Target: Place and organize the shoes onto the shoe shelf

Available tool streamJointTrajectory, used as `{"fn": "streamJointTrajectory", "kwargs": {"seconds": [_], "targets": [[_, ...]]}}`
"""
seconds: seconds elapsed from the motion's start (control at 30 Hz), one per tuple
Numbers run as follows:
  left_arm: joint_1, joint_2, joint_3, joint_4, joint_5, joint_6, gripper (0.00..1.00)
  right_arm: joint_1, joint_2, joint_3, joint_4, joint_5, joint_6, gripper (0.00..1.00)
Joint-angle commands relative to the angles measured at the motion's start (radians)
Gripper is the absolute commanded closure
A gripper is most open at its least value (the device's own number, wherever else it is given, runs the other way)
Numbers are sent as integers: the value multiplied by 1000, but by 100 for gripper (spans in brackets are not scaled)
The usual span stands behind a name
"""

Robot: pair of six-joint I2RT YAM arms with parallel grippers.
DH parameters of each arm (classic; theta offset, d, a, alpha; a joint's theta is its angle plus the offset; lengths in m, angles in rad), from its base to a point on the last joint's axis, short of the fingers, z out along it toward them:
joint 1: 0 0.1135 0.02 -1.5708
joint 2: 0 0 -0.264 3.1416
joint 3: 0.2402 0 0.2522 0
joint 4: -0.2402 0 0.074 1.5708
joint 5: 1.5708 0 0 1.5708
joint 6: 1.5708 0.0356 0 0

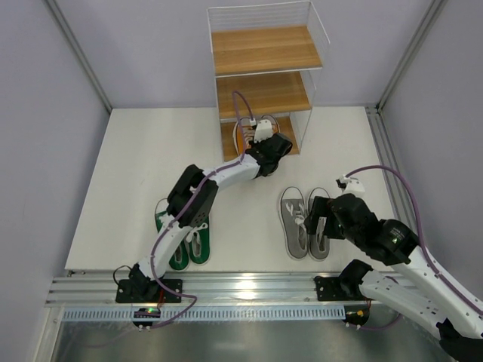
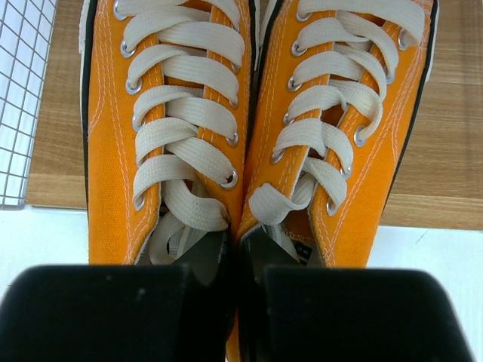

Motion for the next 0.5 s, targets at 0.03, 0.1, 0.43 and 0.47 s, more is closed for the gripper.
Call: {"fn": "streamJointTrajectory", "kwargs": {"seconds": [0.03, 0.1, 0.43, 0.47], "targets": [[11, -36, 92, 122, -112, -84, 99, -2, 8, 14, 33, -15, -29, 0], [11, -34, 95, 131, -112, -88, 100, 0, 11, 18, 30, -17, -32, 0], [19, -7, 135, 147, -58, -120, 100, 0, 17, 23, 35, -17, -24, 0], [19, -7, 135, 150, -57, -123, 100, -2, 16, 20, 36, -15, -23, 0]]}}
